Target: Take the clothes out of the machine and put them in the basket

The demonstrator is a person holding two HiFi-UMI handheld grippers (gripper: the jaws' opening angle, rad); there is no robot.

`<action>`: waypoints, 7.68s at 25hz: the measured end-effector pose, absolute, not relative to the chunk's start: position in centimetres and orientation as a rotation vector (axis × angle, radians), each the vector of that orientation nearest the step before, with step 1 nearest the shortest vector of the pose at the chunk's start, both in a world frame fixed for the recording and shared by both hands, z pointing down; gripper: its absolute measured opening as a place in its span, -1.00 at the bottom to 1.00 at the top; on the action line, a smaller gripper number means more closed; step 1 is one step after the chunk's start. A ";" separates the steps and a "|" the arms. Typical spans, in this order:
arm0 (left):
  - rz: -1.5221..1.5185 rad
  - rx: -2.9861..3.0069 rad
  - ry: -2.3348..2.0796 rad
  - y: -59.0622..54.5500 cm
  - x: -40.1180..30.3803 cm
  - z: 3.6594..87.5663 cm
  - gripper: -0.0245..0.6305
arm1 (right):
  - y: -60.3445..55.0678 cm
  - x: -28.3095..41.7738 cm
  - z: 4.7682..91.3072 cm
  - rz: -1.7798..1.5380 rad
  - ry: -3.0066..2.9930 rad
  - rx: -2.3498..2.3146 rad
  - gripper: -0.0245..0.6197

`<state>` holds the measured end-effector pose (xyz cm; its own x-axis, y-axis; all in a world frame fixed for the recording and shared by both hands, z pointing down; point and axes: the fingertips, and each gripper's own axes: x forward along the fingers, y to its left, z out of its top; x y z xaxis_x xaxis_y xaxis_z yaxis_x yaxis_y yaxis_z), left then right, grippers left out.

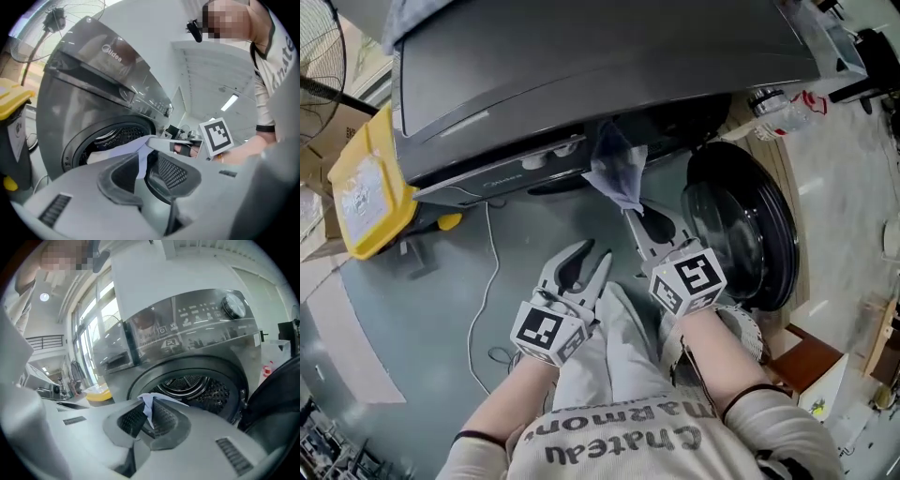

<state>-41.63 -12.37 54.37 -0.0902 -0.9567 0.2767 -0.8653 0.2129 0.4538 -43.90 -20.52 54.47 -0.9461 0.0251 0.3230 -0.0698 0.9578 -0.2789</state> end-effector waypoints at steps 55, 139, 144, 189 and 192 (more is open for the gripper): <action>-0.245 1.994 -2.132 2.8 -31.9 24.3 -0.59 | -6.9 -27.6 17.8 0.343 -3.084 0.346 -0.81; -0.148 2.451 -1.455 -13.9 15.5 25.2 -0.60 | -16.4 34.7 8.0 0.217 -3.001 1.609 -0.80; -0.108 2.485 -1.368 -16.7 13.3 25.4 -0.60 | -18.1 32.8 11.2 0.254 -2.844 1.714 -0.80; 0.249 2.414 -0.916 -19.0 9.2 40.4 -0.58 | -18.1 20.5 38.2 0.937 -2.258 1.606 -0.80; 0.298 2.372 -0.925 -19.1 9.1 42.3 -0.58 | -18.0 20.4 40.8 0.984 -2.228 1.545 -0.80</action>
<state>9.12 -19.11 42.30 0.7357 -0.5502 0.3951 -0.6773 -0.5983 0.4281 20.43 -17.99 40.82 -0.4027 -0.7268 0.5564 -0.9008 0.2067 -0.3819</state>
